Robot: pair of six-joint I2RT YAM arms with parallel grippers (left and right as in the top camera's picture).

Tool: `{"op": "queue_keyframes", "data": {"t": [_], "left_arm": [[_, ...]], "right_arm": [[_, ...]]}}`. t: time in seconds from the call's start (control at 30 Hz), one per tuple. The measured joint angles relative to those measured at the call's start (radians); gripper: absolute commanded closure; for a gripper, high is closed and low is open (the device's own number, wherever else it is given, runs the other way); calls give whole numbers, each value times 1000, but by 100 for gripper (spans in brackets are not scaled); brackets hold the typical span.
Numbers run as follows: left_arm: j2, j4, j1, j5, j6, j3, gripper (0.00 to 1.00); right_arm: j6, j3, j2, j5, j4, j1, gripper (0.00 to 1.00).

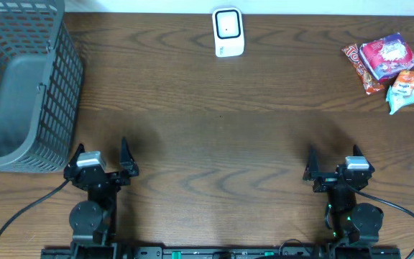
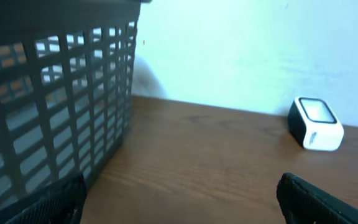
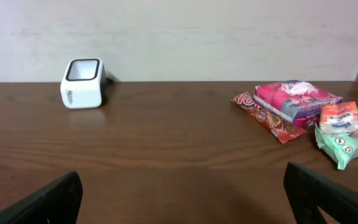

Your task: Scan the item barcode

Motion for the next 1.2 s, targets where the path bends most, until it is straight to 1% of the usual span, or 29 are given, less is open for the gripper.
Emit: {"op": "queue_keyframes", "data": {"t": [0.1,0.2,0.3,0.4,0.5,0.57,0.63,0.87,1.2], "left_arm": [[-32,47,10,27,30,-25,2],[-64,84,35,93,76,-58,2],[-75,70,59,156,103,-73,2],[-76,53,65,189,112,-75,2],[-78,-9,65,207,119,-75,2],[-77,-66,65,215,122,-75,2],[-77,-81,65,209,120,-71,2],[-77,-96,65,148,26,-66,2],[-77,-97,65,142,13,-65,2]], "right_arm": [[0,0,0,0,0,0,1],[0,0,0,0,0,0,1],[0,0,0,0,0,0,1],[0,0,0,0,0,0,1],[0,0,0,0,0,0,1],[0,0,0,0,1,0,1],[0,0,0,0,0,0,1],[0,0,0,0,0,0,1],[0,0,0,0,0,0,1]]}}
